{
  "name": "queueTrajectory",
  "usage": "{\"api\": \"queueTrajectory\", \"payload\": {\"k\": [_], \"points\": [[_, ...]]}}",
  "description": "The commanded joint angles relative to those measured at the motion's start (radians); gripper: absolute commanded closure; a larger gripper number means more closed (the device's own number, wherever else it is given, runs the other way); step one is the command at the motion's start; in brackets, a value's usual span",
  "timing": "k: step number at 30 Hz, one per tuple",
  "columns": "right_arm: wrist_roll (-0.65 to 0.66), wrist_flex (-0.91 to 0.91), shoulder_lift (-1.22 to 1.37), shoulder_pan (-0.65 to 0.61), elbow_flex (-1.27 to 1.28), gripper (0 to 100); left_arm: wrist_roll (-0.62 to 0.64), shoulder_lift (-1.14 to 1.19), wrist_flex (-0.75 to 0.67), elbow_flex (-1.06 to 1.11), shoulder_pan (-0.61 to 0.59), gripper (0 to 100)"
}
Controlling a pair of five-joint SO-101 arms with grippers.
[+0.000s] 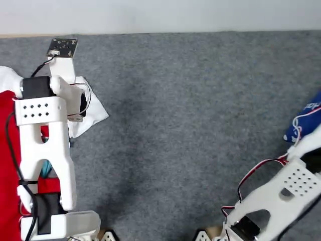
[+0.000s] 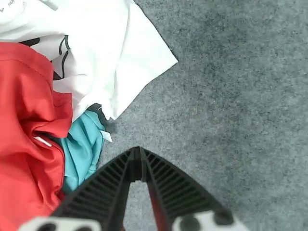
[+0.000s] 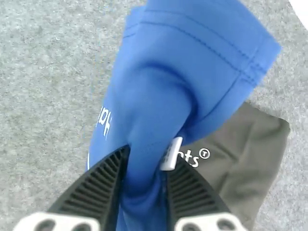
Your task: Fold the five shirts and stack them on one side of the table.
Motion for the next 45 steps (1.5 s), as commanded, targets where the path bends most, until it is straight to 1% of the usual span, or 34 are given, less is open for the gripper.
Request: {"api": "queueTrajectory", "payload": {"k": [1,7,11,16,25,27,29,34,36,41,45], "points": [[0.031,0.033,-0.087,0.051,-0.048,98.9,0.002,-0.049,0.025,-0.004,0.005,100],[0.040,0.033,-0.071,0.143,-0.046,98.9,0.002,-0.049,0.025,-0.002,0.006,100],[0.092,0.033,0.019,0.194,-0.049,98.9,0.002,-0.049,0.025,-0.002,0.009,100],[0.101,-0.007,0.166,0.254,-0.054,98.9,0.002,-0.048,0.025,-0.002,0.009,100],[0.219,-0.151,0.364,0.352,-0.055,98.4,0.002,-0.043,0.025,-0.002,0.011,100],[0.258,-0.156,0.380,0.363,-0.055,98.2,0.002,-0.040,0.025,-0.002,0.011,100],[0.273,-0.139,0.372,0.372,-0.057,95.4,0.002,-0.040,0.023,-0.002,0.011,100],[0.272,-0.035,0.277,0.380,-0.057,77.5,0.002,-0.038,0.023,-0.002,0.011,100],[0.270,0.019,0.209,0.380,-0.057,73.0,0.002,-0.038,0.023,-0.002,0.011,100],[0.270,0.035,0.038,0.354,-0.049,71.3,0.002,-0.038,0.023,-0.002,0.011,100],[0.270,0.035,0.012,0.311,-0.048,71.3,0.002,-0.038,0.023,-0.002,0.011,100]]}}
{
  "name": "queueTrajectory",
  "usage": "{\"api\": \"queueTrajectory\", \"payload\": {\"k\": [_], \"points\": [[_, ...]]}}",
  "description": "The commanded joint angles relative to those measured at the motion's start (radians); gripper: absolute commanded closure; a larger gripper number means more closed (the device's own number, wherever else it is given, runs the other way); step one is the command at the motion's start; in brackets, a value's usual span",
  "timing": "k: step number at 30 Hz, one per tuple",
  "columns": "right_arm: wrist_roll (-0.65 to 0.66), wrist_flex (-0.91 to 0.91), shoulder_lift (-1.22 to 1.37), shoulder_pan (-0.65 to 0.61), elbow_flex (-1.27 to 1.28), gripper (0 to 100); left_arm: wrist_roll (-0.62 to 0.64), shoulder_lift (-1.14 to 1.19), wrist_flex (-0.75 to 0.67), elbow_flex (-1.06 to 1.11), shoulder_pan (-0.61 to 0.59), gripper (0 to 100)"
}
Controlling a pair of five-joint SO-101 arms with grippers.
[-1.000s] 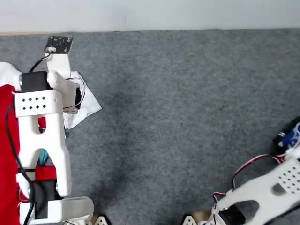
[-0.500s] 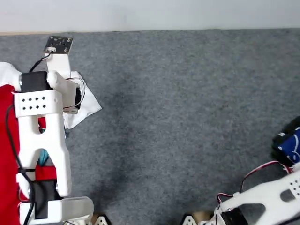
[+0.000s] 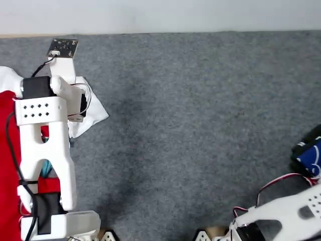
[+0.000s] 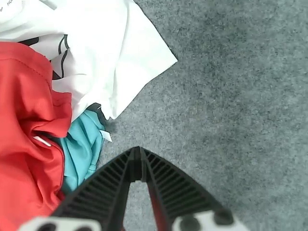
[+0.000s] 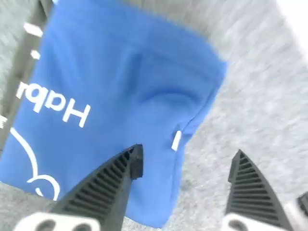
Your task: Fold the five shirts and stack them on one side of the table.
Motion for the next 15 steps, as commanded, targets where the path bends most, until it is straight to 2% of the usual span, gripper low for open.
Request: {"api": "queueTrajectory", "payload": {"k": [1,6,15], "points": [[0.008,0.035,-0.074,-0.045,-0.034,71.3,0.002,-0.038,0.023,-0.005,0.009,100],[0.006,0.012,0.065,-0.087,-0.043,71.4,0.002,-0.040,0.023,-0.005,0.005,100],[0.008,-0.274,0.323,-0.065,-0.044,71.4,0.000,-0.041,0.023,-0.005,0.003,100]]}}
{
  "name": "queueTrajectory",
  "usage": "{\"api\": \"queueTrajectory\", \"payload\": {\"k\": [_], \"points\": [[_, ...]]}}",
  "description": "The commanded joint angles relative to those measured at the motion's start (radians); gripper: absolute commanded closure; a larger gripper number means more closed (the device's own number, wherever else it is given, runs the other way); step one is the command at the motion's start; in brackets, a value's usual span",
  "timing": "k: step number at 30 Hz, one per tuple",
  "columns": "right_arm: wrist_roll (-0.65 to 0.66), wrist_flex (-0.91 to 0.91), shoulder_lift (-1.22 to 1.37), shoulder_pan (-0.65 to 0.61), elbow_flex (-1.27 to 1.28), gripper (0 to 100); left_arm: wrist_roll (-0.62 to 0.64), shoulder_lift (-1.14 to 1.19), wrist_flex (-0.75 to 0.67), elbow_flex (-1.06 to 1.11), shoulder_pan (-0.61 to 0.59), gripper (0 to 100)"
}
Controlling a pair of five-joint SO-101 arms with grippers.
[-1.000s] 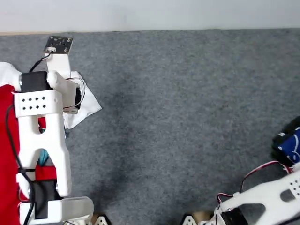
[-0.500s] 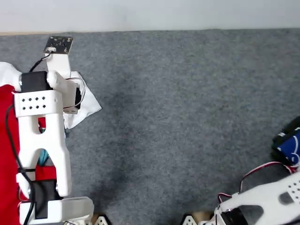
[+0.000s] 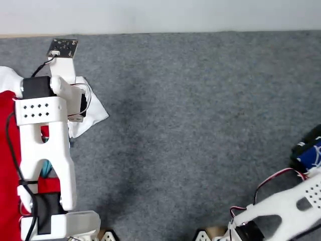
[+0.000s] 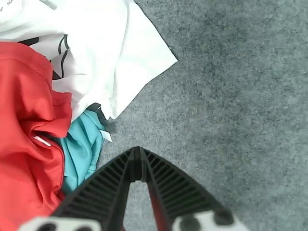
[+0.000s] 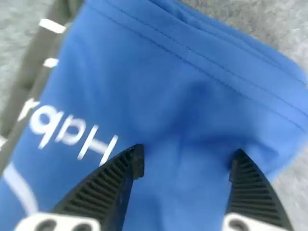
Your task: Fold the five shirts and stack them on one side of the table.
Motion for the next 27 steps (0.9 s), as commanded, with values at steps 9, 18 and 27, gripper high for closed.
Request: {"api": "queueTrajectory", "payload": {"k": [9,18,27], "points": [[0.008,0.044,-0.031,-0.041,-0.290,71.4,0.000,-0.043,0.023,-0.005,0.003,100],[0.008,-0.150,0.016,-0.047,-0.192,71.4,0.000,-0.044,0.023,-0.005,0.003,100],[0.008,-0.265,0.182,-0.076,-0.293,71.4,0.000,-0.046,0.023,-0.005,0.003,100]]}}
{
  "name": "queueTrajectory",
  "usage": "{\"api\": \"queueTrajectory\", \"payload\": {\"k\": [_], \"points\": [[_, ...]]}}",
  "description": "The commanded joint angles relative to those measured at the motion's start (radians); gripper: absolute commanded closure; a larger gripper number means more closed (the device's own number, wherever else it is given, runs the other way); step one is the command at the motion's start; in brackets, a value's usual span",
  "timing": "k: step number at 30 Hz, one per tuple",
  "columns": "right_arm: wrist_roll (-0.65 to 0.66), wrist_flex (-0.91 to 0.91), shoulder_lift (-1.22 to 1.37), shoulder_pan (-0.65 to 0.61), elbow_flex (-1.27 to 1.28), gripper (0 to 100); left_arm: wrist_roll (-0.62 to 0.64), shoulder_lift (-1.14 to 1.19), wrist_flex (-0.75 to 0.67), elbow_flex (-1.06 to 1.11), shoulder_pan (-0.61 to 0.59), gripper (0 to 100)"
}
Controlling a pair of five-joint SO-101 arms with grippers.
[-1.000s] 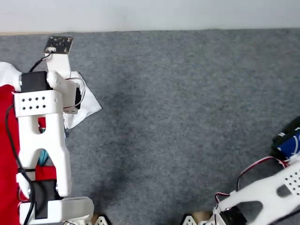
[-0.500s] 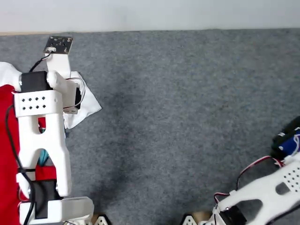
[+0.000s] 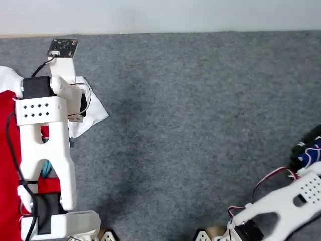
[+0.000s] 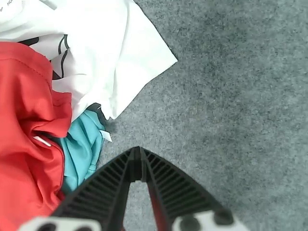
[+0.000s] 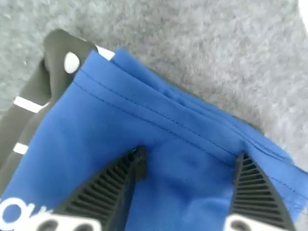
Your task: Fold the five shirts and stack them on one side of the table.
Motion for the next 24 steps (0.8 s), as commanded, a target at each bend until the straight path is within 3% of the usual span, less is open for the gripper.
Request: {"api": "queueTrajectory", "payload": {"k": [1,11,16,21,24], "points": [[0.008,-0.004,-0.033,-0.030,-0.092,71.4,0.000,-0.046,0.023,-0.005,0.003,100],[0.006,0.206,-0.265,-0.096,-0.083,71.4,0.000,-0.048,0.023,-0.005,0.003,100],[-0.002,0.297,-0.205,-0.170,-0.081,71.4,0.000,-0.048,0.023,-0.005,0.003,100],[-0.140,0.341,-0.068,-0.239,-0.084,71.4,0.000,-0.048,0.025,-0.005,0.003,100],[-0.155,0.334,0.002,-0.274,-0.084,71.4,0.000,-0.048,0.025,-0.005,0.003,100]]}}
